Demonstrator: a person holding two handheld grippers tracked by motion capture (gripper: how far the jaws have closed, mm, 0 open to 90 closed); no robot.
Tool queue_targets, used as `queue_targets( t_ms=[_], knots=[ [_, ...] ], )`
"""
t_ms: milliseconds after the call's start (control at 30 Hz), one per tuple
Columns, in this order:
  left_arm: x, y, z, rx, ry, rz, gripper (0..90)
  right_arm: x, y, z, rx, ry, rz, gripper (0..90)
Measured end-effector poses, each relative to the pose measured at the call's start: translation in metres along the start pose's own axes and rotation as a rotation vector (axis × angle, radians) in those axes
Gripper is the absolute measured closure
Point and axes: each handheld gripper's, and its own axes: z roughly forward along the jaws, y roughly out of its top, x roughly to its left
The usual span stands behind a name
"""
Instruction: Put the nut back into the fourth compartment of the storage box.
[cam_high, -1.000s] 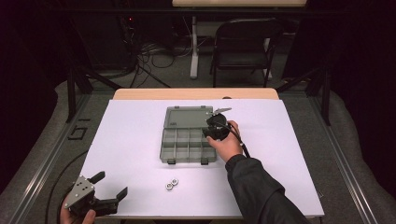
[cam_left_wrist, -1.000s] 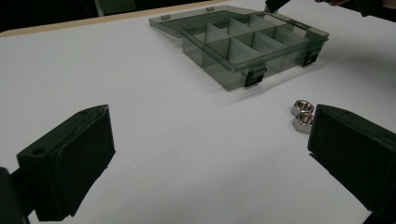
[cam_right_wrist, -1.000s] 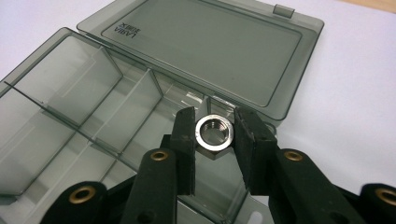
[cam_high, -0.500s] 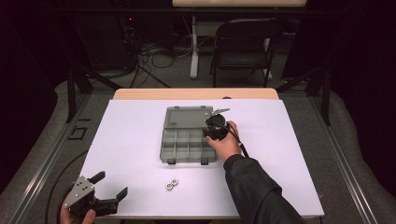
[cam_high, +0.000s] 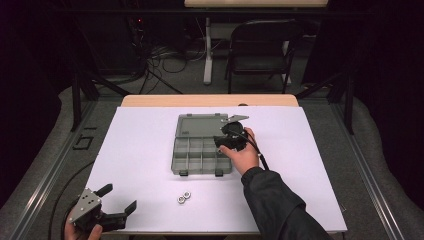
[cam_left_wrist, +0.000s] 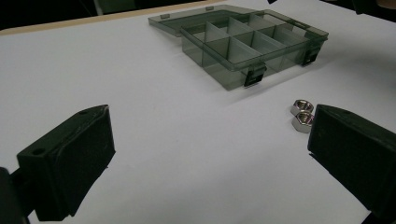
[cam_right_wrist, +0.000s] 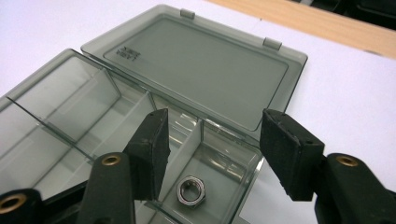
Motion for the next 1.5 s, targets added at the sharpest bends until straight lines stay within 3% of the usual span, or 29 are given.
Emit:
queue_targets(
  t_ms=[267, 367, 533, 667, 767, 1033, 1200, 1500],
  knots=[
    [0.000, 0.000, 0.000, 0.001, -0.001, 0.002, 0.5, 0.006, -0.001, -0.013, -0.010, 0.027, -0.017, 44.7],
    [0.000, 0.000, 0.000, 0.000, 0.000, 0.001, 0.5, 0.008, -0.004, -0.018, -0.030, 0.019, -0.030, 42.3],
    [0.000, 0.000, 0.000, 0.001, 0.001, 0.001, 0.5, 0.009, -0.010, -0.026, -0.047, 0.060, -0.014, 37.0],
    [0.000, 0.000, 0.000, 0.000, 0.002, -0.005, 0.5, 0.011, -0.016, -0.035, -0.067, 0.055, -0.021, 30.8],
    [0.000, 0.000, 0.000, 0.000, 0.002, -0.004, 0.5, 0.014, -0.020, -0.042, -0.071, 0.076, -0.006, 29.6],
    [0.000, 0.000, 0.001, 0.003, 0.003, -0.003, 0.5, 0.028, -0.034, -0.058, -0.083, 0.088, -0.075, 26.5],
    [-0.001, 0.000, 0.001, 0.001, 0.003, -0.003, 0.5, 0.036, -0.043, -0.067, -0.090, 0.123, -0.058, 26.6],
    [-0.001, 0.000, 0.001, -0.001, 0.007, 0.000, 0.5, 0.046, -0.055, -0.073, -0.101, 0.140, -0.088, 26.7]
  ],
)
